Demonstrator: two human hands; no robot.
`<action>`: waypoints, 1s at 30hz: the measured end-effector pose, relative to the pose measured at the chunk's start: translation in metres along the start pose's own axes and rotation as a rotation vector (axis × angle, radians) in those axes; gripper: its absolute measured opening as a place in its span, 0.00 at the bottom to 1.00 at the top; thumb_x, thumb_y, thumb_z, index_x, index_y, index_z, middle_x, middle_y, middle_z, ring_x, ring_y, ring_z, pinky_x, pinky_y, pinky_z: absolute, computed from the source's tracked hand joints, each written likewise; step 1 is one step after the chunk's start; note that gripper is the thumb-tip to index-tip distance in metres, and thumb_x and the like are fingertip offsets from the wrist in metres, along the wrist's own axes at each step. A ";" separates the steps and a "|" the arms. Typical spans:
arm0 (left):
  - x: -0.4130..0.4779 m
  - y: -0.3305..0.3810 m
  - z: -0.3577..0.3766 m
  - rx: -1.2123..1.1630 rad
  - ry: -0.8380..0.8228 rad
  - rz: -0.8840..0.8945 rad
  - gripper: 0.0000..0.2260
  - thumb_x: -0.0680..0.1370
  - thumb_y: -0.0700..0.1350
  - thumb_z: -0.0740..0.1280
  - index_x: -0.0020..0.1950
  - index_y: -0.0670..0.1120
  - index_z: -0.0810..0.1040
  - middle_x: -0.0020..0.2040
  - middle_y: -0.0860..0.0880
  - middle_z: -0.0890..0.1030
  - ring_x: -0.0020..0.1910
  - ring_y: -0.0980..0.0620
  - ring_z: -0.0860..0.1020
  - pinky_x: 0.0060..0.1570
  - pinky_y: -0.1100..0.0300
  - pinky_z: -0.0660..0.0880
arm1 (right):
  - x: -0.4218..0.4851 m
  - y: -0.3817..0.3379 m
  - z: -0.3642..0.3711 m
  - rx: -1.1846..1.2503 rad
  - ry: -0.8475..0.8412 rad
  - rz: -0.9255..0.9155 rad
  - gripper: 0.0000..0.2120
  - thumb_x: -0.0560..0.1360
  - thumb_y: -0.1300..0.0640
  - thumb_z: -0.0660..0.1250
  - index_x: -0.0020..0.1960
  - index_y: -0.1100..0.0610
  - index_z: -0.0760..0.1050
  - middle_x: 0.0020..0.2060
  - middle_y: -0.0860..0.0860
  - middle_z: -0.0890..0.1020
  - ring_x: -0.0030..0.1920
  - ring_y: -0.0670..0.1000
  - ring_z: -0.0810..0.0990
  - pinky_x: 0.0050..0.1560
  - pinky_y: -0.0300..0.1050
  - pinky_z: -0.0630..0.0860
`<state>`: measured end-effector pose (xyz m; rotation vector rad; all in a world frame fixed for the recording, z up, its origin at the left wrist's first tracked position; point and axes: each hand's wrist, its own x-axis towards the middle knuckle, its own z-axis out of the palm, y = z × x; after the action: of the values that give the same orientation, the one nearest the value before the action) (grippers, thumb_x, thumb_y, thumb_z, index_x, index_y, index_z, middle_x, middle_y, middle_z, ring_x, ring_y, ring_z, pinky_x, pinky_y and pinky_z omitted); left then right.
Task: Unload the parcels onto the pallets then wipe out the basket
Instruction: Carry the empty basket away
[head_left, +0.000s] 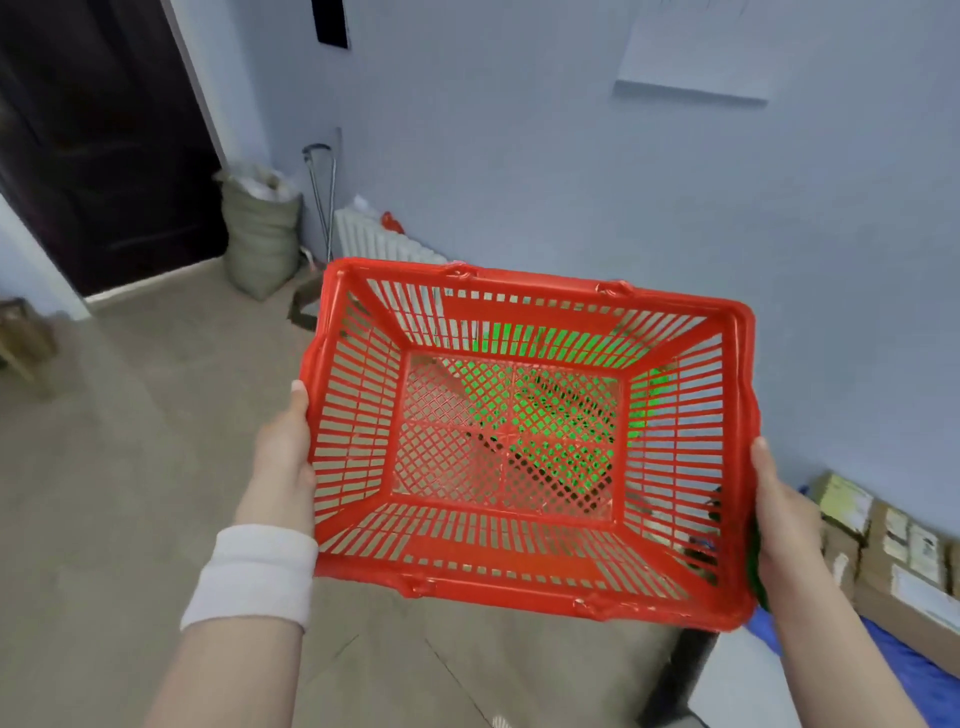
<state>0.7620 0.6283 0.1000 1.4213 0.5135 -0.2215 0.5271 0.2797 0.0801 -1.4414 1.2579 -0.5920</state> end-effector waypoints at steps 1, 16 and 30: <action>0.017 0.010 0.007 0.018 -0.037 -0.009 0.25 0.72 0.66 0.60 0.48 0.44 0.77 0.45 0.43 0.82 0.41 0.41 0.80 0.53 0.38 0.75 | -0.001 -0.005 0.009 0.017 0.015 0.019 0.34 0.56 0.22 0.61 0.34 0.55 0.75 0.46 0.57 0.81 0.47 0.58 0.80 0.56 0.58 0.75; 0.190 0.084 0.221 0.180 -0.364 -0.132 0.28 0.74 0.65 0.58 0.57 0.42 0.76 0.55 0.42 0.80 0.47 0.42 0.80 0.50 0.44 0.75 | 0.114 -0.051 0.103 0.160 0.291 0.106 0.32 0.60 0.25 0.62 0.36 0.55 0.76 0.44 0.56 0.82 0.46 0.57 0.81 0.56 0.58 0.76; 0.341 0.064 0.394 0.303 -0.515 -0.268 0.25 0.76 0.61 0.59 0.63 0.44 0.74 0.60 0.42 0.78 0.57 0.42 0.78 0.59 0.43 0.72 | 0.241 -0.068 0.180 0.003 0.475 0.285 0.32 0.60 0.26 0.63 0.31 0.56 0.76 0.31 0.48 0.80 0.33 0.47 0.78 0.34 0.42 0.70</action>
<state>1.1694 0.3061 0.0232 1.5117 0.2454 -0.8855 0.7858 0.1212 0.0241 -1.1214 1.7962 -0.7648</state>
